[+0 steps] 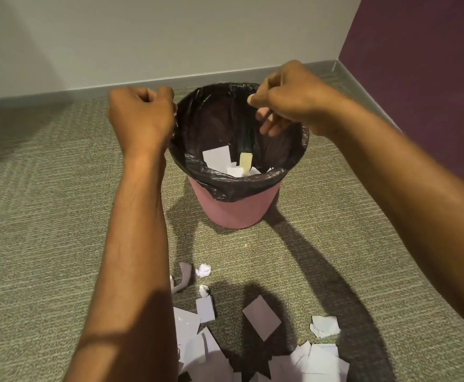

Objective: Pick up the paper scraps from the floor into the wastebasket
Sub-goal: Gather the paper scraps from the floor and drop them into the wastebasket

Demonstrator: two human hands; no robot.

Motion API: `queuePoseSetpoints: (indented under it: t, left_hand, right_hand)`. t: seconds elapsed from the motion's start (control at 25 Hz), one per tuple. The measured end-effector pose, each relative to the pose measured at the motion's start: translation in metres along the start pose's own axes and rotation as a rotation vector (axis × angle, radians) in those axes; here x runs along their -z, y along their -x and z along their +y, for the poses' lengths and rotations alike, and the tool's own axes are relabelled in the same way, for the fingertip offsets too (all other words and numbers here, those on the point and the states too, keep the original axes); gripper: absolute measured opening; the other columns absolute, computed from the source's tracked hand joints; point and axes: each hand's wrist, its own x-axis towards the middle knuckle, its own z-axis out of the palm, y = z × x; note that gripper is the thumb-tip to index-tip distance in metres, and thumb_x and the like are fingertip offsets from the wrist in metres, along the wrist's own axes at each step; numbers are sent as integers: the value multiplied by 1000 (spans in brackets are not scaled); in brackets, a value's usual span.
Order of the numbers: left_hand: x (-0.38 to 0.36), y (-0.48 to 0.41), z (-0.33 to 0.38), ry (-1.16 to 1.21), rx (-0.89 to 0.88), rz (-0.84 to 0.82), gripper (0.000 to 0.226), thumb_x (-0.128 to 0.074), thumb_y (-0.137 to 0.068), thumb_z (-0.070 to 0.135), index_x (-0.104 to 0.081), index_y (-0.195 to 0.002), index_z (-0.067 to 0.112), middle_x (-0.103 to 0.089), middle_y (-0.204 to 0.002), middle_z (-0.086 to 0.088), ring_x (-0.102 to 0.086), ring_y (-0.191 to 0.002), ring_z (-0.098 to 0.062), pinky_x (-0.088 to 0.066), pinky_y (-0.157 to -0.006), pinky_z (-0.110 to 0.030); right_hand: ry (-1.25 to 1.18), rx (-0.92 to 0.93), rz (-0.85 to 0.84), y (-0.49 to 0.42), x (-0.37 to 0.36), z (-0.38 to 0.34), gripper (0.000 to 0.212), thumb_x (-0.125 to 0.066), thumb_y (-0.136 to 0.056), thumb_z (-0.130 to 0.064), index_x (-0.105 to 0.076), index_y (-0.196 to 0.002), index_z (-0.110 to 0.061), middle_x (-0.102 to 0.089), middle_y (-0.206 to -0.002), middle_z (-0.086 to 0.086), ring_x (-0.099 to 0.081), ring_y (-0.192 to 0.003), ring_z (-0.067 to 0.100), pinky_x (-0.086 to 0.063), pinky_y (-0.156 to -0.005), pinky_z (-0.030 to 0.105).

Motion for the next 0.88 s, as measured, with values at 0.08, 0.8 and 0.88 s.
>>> queuePoseSetpoints:
  t: [0.08,0.8,0.88]
  left_hand:
    - [2,-4,-10,-4,-9,81,28,-58,-77,18,-63,-67,-8,-56,-57,-13,-44,-43,-16,-35,-45,-21]
    - [122,188,-236,-992,505,-766,100,-82,-61,49,-29,-143,26,-34,-139,-10,-38,-128,-35,-44,-98,-53]
    - [123,215,-242,-1025,541,-821,117,-80,-60,58,-12,-150,27,-17,-152,-7,-25,-138,-34,-38,-101,-56]
  right_hand:
    - [74,117,-201,12,3,-12,21,-66,-92,-19,-68,-91,2,-68,-72,7,-63,-52,16,-53,-48,27]
    - [1128,520,-768,68,-283,157,131,-88,-56,-51,-7,-154,-21,-4,-162,20,-26,-139,51,-35,-99,70]
    - [1217,513,-790,74,-282,161,124,-87,-57,-52,-14,-152,-20,-11,-161,18,-35,-134,49,-43,-94,65]
